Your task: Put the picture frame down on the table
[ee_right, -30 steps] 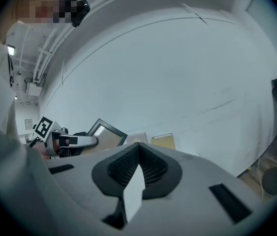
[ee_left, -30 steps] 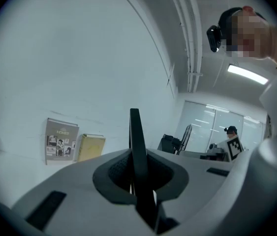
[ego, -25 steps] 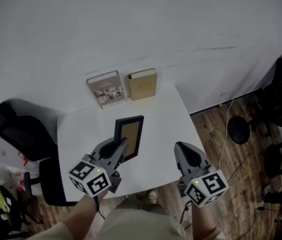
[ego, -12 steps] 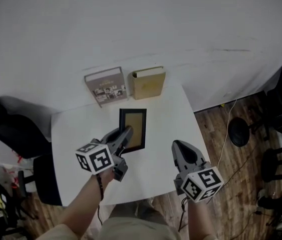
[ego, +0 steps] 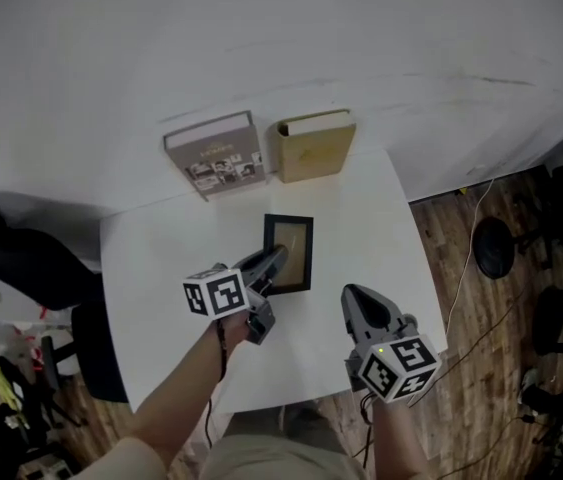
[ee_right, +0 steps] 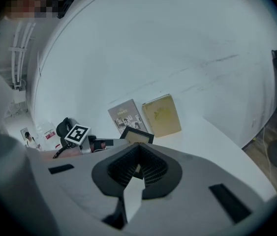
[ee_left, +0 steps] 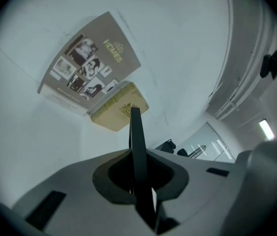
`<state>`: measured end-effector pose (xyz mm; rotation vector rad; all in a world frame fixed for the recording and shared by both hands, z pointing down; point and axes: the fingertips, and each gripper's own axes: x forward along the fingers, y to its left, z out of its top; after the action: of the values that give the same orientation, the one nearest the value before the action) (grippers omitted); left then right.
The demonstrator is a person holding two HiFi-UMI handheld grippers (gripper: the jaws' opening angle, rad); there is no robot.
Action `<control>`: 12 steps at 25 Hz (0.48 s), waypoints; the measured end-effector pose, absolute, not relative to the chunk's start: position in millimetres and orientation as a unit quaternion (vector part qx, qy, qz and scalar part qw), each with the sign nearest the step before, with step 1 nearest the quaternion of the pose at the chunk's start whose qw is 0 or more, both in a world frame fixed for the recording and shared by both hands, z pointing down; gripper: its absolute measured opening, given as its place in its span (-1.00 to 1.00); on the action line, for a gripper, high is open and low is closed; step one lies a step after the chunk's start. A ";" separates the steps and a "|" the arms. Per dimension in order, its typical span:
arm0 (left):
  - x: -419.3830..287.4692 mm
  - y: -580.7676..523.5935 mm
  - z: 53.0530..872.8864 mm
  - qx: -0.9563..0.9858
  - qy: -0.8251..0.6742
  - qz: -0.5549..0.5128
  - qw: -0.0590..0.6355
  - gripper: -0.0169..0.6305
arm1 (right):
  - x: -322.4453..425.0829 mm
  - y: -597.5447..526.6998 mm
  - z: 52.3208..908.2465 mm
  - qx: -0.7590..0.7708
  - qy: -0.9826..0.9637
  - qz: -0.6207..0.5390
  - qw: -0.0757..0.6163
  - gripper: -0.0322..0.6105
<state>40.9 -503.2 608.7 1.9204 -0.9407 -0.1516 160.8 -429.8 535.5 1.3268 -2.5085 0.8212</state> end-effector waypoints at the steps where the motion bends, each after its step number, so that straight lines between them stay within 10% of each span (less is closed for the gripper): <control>1: 41.9 -505.5 615.9 0.786 -0.380 -0.060 0.484 -0.81 | 160.7 -430.8 541.3 0.447 -0.843 0.283 0.095 -0.83; 12: 42.5 -525.7 687.9 0.759 -0.387 -0.017 0.524 -0.81 | 154.7 -442.9 577.9 0.442 -0.834 0.312 0.106 -0.83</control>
<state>42.5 -525.7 687.9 1.8159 -0.9273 -0.0401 154.7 -442.9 577.9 1.3009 -2.4572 0.9201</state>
